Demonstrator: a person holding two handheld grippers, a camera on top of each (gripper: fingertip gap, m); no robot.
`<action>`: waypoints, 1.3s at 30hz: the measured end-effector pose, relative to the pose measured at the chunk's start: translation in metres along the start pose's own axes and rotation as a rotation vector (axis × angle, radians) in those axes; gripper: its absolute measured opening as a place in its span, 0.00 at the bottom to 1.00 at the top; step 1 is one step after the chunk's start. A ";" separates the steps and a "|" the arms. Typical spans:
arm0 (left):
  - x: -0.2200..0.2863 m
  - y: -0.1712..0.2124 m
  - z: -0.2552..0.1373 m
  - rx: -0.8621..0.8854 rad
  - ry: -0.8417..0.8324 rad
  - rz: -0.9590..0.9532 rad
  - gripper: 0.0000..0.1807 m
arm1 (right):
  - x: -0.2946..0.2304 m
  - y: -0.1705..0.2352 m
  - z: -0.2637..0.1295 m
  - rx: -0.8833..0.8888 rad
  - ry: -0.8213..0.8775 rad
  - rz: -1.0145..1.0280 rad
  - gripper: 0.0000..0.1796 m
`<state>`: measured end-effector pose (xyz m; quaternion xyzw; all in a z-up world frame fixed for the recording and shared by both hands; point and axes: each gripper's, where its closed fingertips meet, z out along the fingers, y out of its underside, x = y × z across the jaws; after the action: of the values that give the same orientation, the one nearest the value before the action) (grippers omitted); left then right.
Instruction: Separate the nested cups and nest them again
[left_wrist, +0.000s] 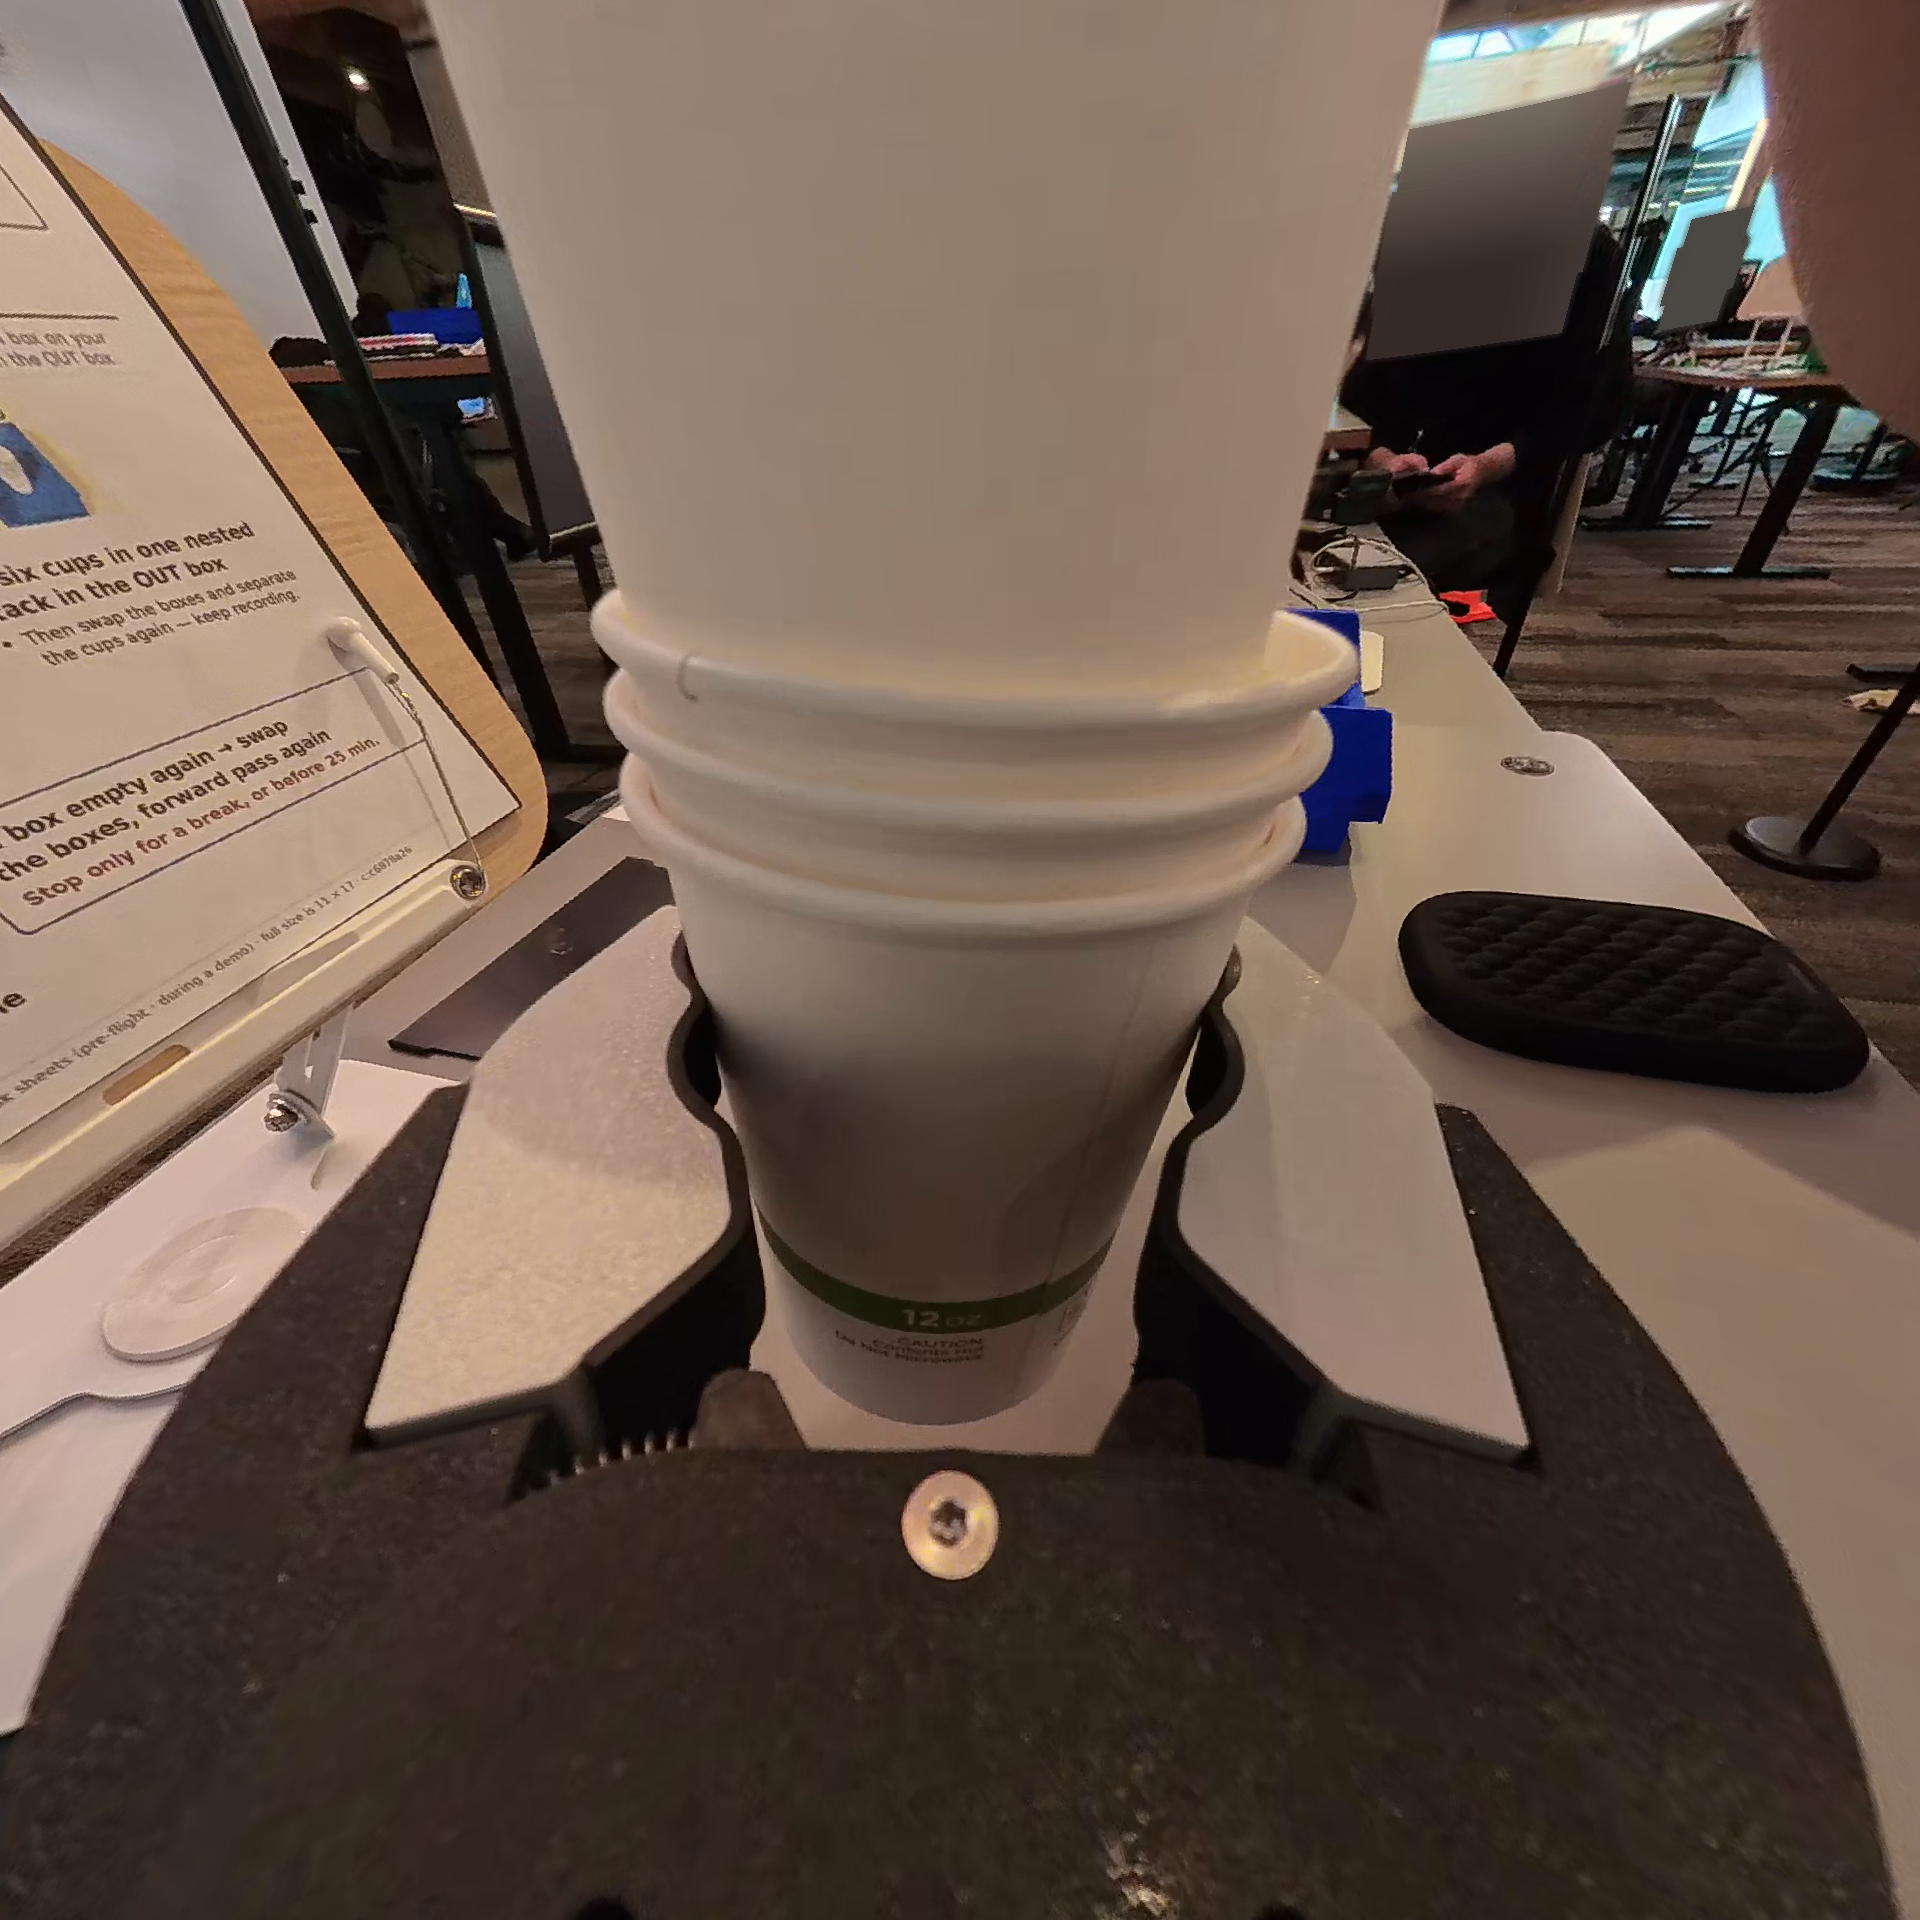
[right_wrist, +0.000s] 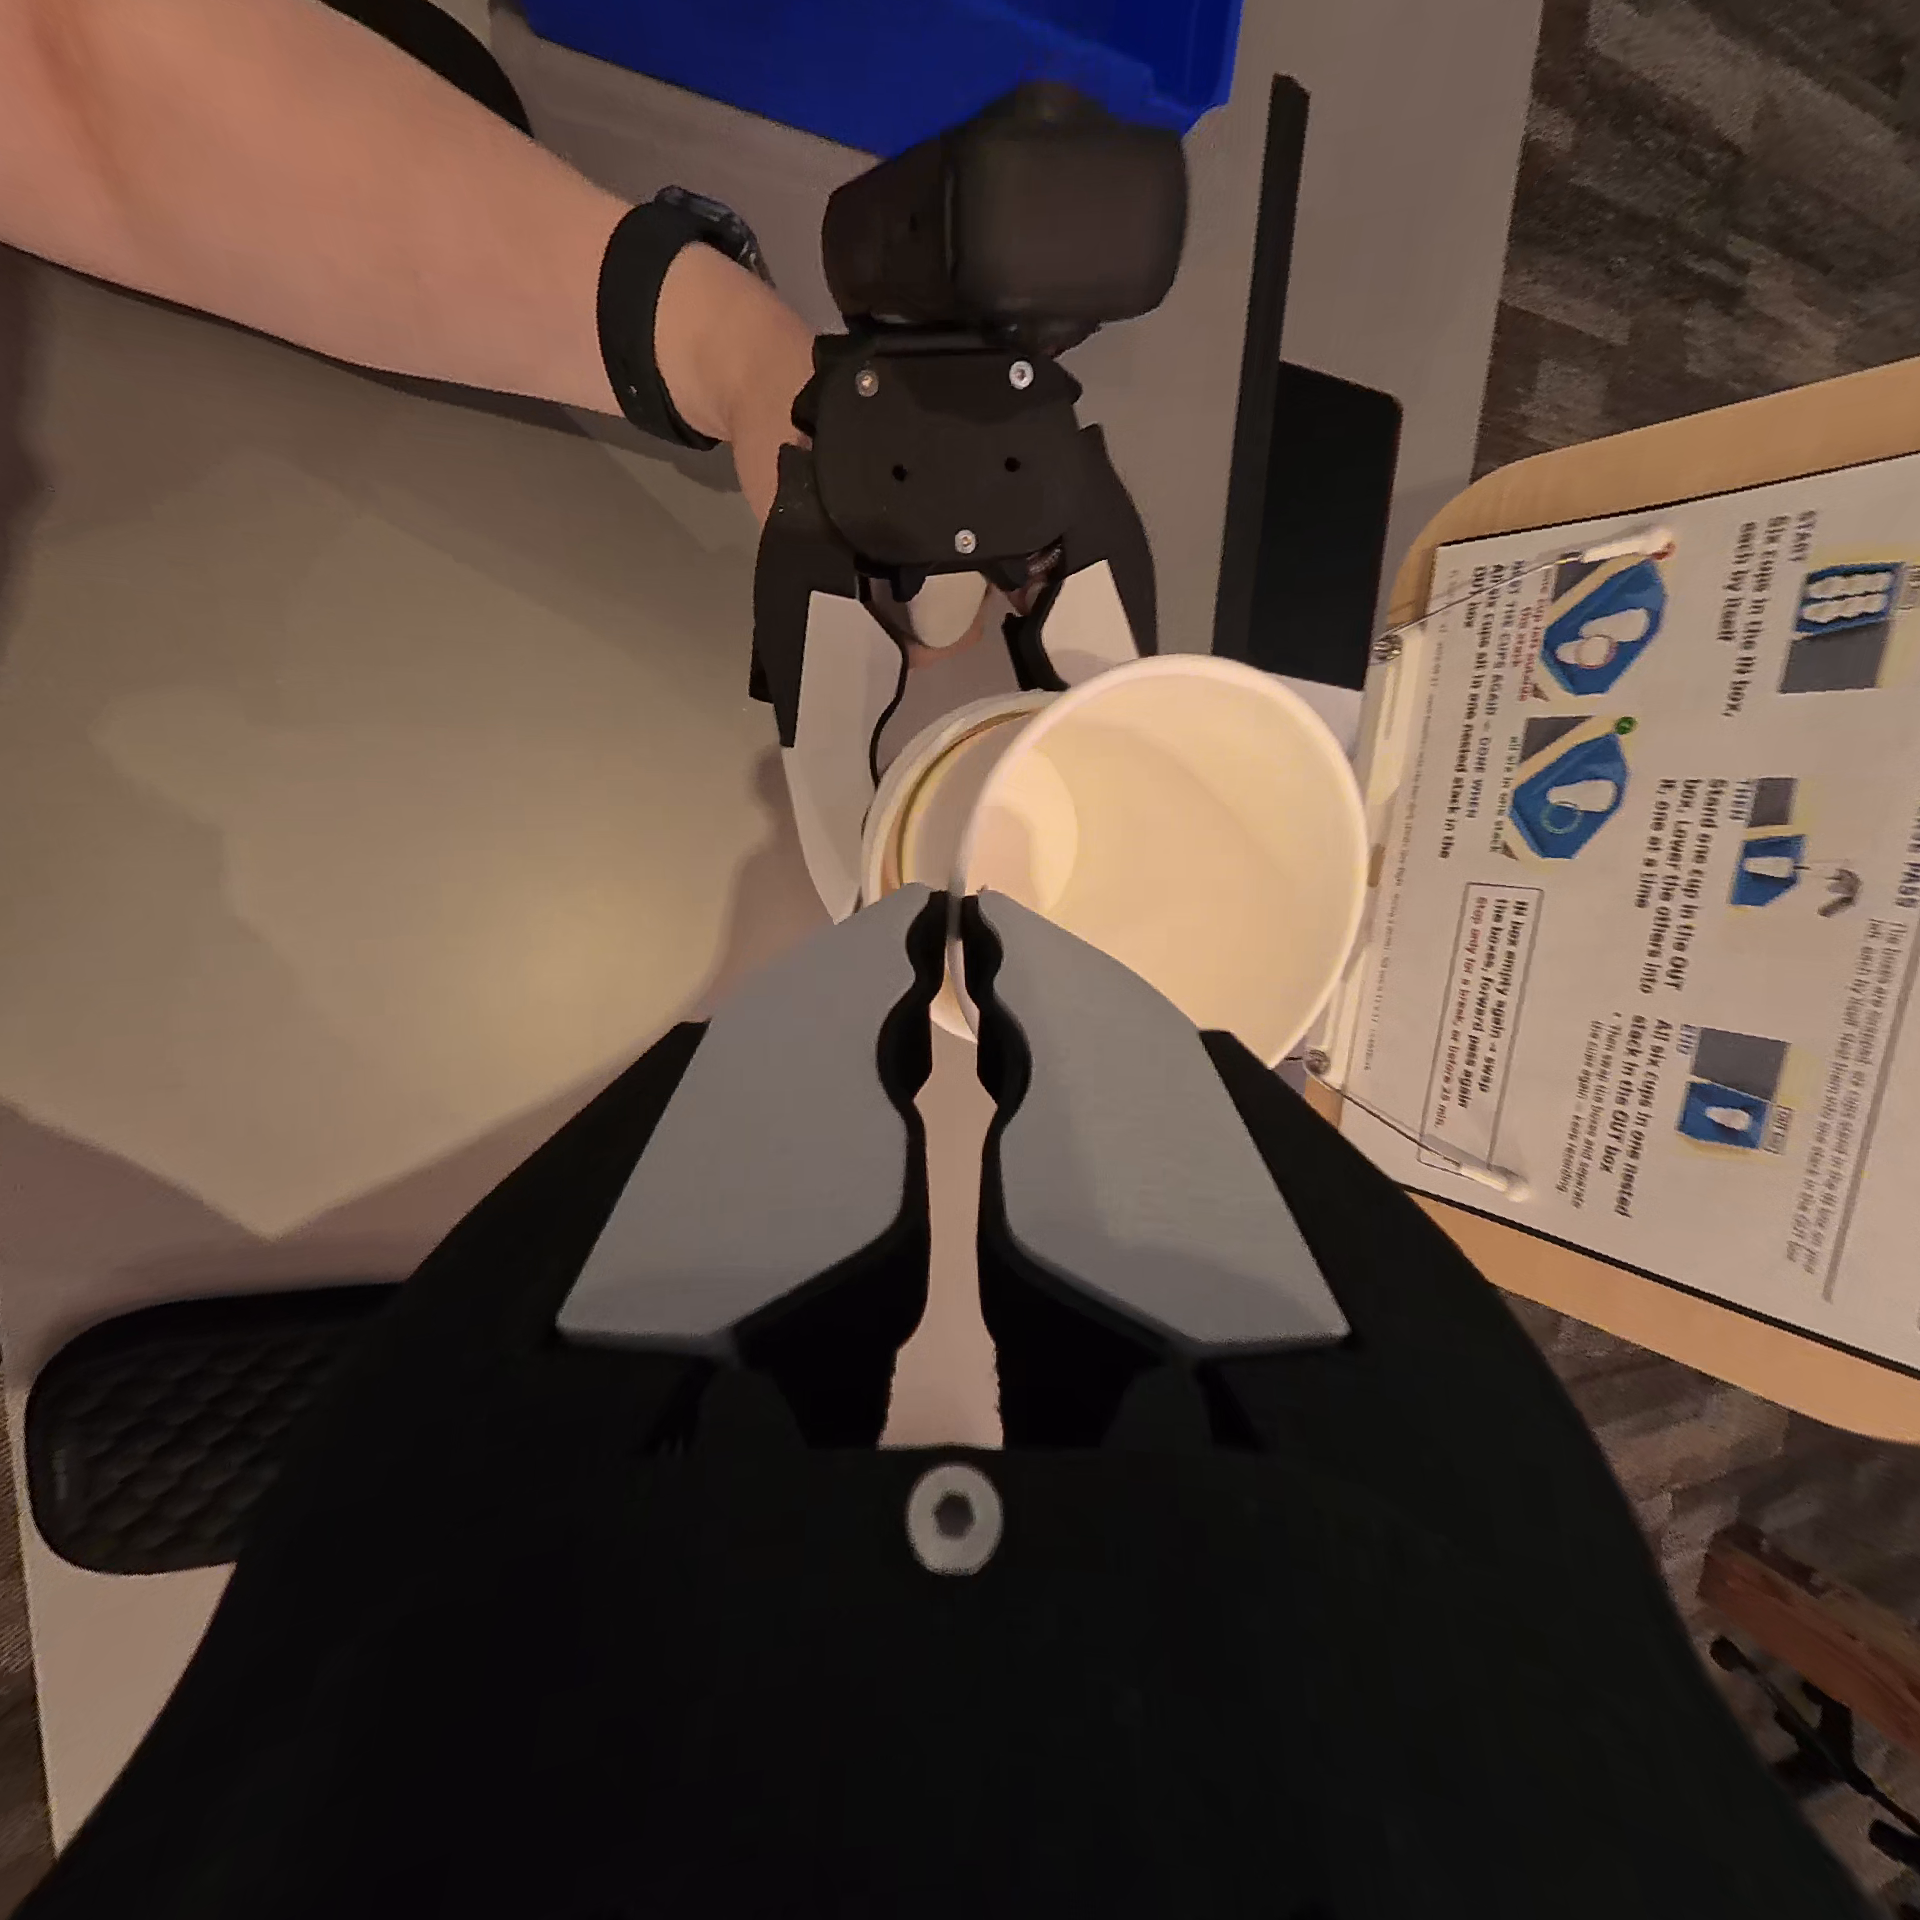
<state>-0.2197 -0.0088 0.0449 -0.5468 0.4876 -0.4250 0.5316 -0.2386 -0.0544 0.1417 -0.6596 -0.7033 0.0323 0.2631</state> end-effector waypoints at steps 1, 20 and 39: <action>0.001 0.000 0.000 0.000 0.003 -0.002 0.49 | 0.002 -0.001 -0.005 0.006 0.012 0.001 0.01; 0.006 0.001 0.003 0.004 0.032 -0.022 0.49 | 0.021 0.035 -0.118 0.002 0.193 0.140 0.01; 0.007 0.002 0.003 0.001 0.033 -0.024 0.50 | -0.006 0.179 -0.166 -0.159 0.240 0.441 0.01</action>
<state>-0.2161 -0.0150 0.0426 -0.5453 0.4895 -0.4407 0.5185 -0.0075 -0.0875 0.2118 -0.8148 -0.5064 -0.0451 0.2786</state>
